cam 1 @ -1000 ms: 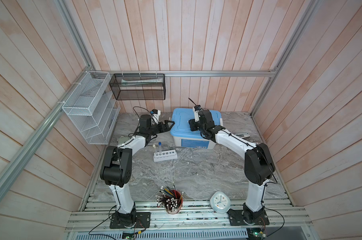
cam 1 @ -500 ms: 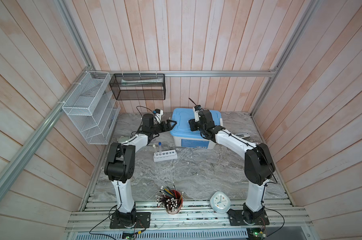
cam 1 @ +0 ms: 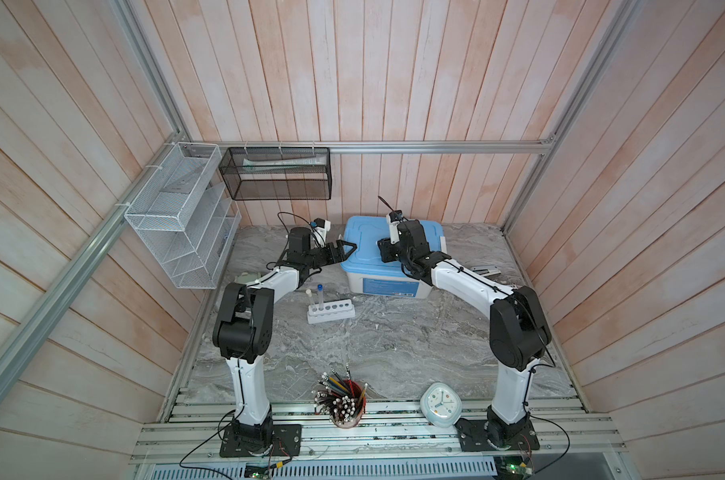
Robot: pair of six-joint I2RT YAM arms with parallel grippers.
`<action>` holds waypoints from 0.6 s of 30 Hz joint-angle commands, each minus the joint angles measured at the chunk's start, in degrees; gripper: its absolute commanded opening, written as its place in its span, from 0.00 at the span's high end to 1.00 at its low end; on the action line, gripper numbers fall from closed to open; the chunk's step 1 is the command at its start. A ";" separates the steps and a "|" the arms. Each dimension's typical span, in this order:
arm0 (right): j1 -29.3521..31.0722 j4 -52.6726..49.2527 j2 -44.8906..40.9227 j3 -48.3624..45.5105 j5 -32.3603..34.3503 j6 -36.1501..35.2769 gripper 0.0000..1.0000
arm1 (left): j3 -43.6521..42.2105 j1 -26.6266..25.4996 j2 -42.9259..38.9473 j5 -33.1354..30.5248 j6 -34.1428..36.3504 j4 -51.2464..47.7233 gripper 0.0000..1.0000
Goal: Organize the chemistry lab equipment
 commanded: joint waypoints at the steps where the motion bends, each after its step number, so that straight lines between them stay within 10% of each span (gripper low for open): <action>1: 0.29 -7.31 2.07 -3.14 -2.28 1.58 0.60 | 1.63 -0.40 0.77 1.68 0.05 0.74 0.12; 18: 0.32 -6.21 2.09 -4.32 -2.87 2.12 0.60 | 4.74 -2.34 -2.31 -7.34 9.82 -11.49 0.29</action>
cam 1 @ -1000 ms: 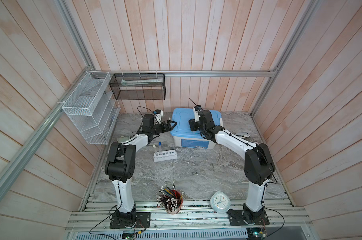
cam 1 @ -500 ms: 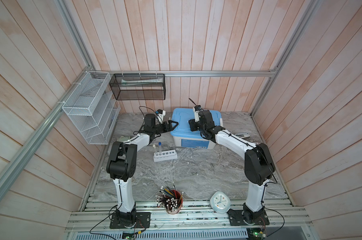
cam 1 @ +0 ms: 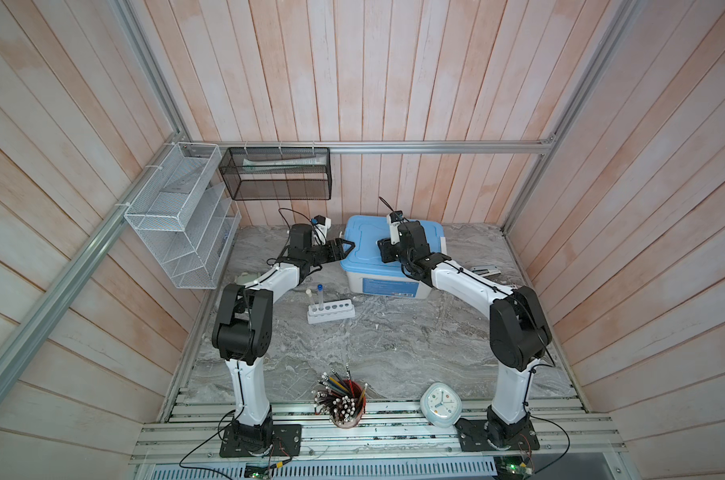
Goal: Organize the chemistry lab equipment
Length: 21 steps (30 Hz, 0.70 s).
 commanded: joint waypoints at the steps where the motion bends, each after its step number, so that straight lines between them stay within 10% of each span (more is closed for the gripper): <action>1: 0.42 -8.35 2.24 -3.17 -2.76 1.92 0.60 | 2.00 -1.87 -1.26 -3.34 6.31 -5.27 0.29; 21: 0.50 -7.14 2.93 -4.13 -3.61 2.22 0.60 | 5.97 -4.60 -1.87 -13.32 14.05 -15.49 0.33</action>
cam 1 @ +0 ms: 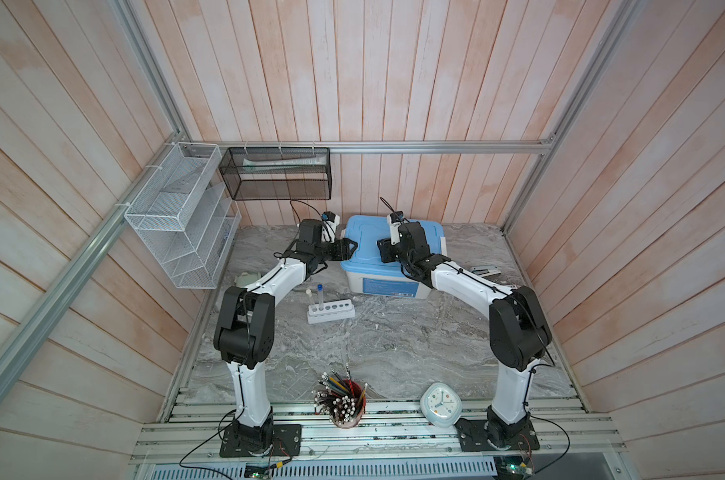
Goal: Organize the chemistry lab equipment
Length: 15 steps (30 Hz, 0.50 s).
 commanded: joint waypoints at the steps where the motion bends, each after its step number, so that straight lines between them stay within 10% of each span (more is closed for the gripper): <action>1: 0.48 -9.07 2.97 -3.16 -3.19 1.42 0.60 | 1.47 -1.25 -0.58 -2.64 3.16 -5.25 0.33; 15: 0.49 -8.28 3.32 -3.77 -3.73 1.57 0.60 | 3.95 -3.22 -0.08 -9.29 5.97 -10.05 0.37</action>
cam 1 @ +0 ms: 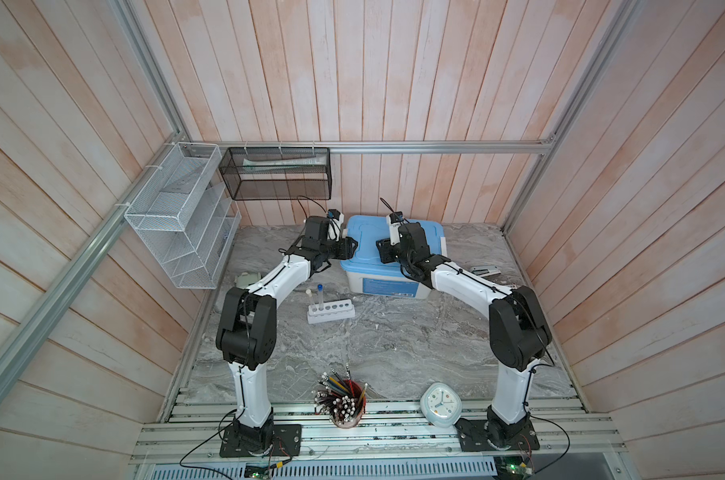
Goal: Organize the chemistry lab equipment
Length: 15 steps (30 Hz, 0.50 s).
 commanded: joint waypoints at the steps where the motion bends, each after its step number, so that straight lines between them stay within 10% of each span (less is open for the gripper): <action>1: 0.47 -9.29 3.30 -3.25 -2.52 1.56 0.60 | 0.44 -1.00 -0.01 -1.72 2.20 -4.46 0.38; 15: 0.46 -8.56 3.48 -4.34 -2.73 2.11 0.60 | 1.22 -2.46 -0.15 -6.41 2.76 -6.28 0.43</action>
